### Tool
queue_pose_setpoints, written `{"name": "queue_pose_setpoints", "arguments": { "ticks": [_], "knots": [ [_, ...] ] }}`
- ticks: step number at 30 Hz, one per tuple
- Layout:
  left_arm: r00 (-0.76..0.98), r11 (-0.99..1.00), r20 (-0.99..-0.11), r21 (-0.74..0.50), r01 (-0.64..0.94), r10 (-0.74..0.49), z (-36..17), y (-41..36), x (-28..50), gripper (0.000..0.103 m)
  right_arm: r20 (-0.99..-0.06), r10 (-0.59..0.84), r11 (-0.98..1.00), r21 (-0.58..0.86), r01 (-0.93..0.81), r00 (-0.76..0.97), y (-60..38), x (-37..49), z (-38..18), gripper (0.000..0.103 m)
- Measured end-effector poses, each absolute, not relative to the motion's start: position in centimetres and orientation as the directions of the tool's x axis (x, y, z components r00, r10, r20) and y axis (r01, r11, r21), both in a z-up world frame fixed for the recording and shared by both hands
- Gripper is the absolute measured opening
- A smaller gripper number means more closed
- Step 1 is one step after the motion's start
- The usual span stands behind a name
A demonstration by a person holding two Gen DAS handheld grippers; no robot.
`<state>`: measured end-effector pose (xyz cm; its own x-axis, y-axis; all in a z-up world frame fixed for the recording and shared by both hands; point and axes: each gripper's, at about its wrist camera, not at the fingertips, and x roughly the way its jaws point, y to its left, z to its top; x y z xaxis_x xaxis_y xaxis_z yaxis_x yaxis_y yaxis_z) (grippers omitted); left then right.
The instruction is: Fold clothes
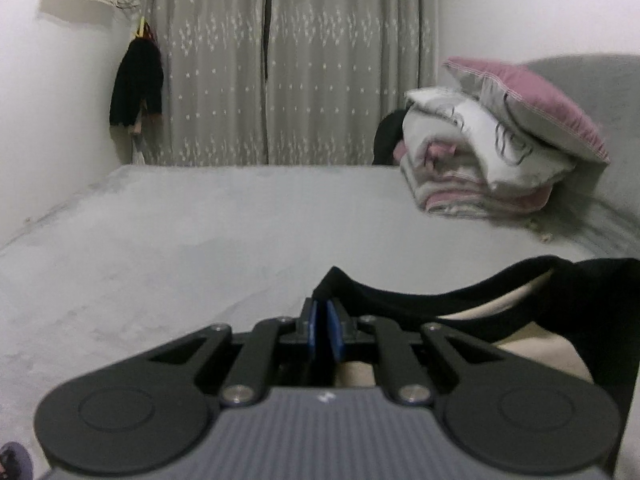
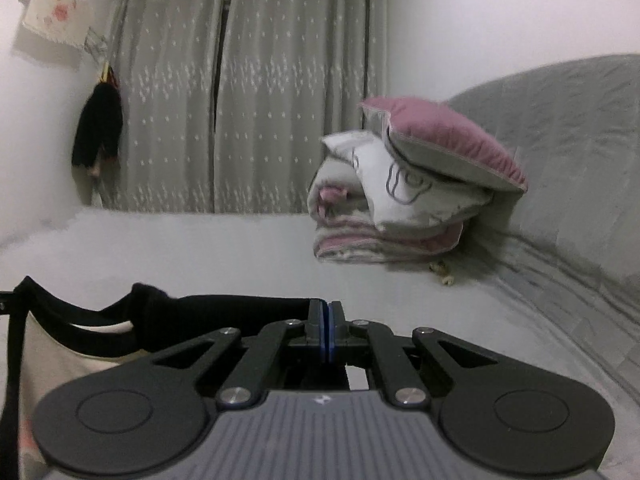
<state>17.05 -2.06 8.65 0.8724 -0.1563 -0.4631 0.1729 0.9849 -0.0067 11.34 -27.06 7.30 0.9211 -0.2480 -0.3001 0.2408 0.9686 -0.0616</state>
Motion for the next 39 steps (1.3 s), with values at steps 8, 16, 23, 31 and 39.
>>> {"name": "queue_pose_setpoints", "arguments": {
  "ticks": [8,16,23,31,39],
  "knots": [
    [0.834,0.983,-0.541,0.067,0.172,-0.109,1.3,-5.3,23.9,0.008,-0.400,-0.255,0.967,-0.118,0.227,0.880,-28.2,17.9,0.4,0.005],
    [0.767,0.984,-0.638,0.084,0.154,-0.066,-5.9,-5.9,27.5,0.008,-0.482,-0.261,0.964,-0.181,0.197,0.836,-27.9,21.6,-5.4,0.005],
    [0.742,0.988,-0.669,0.081,0.131,-0.043,-9.3,-5.2,28.0,0.011,-0.545,-0.264,0.963,-0.194,0.187,0.796,-28.0,23.2,-8.2,0.005],
    [0.751,0.994,-0.657,0.015,0.106,-0.070,-7.9,-3.0,26.9,0.043,-0.608,-0.212,0.974,-0.063,0.219,0.765,-30.4,23.2,-8.5,0.013],
    [0.709,0.994,-0.697,-0.055,0.098,-0.108,-5.8,0.3,23.2,0.052,-0.620,-0.166,0.976,0.008,0.218,0.767,-30.5,19.1,-5.8,0.031]
  ]
}}
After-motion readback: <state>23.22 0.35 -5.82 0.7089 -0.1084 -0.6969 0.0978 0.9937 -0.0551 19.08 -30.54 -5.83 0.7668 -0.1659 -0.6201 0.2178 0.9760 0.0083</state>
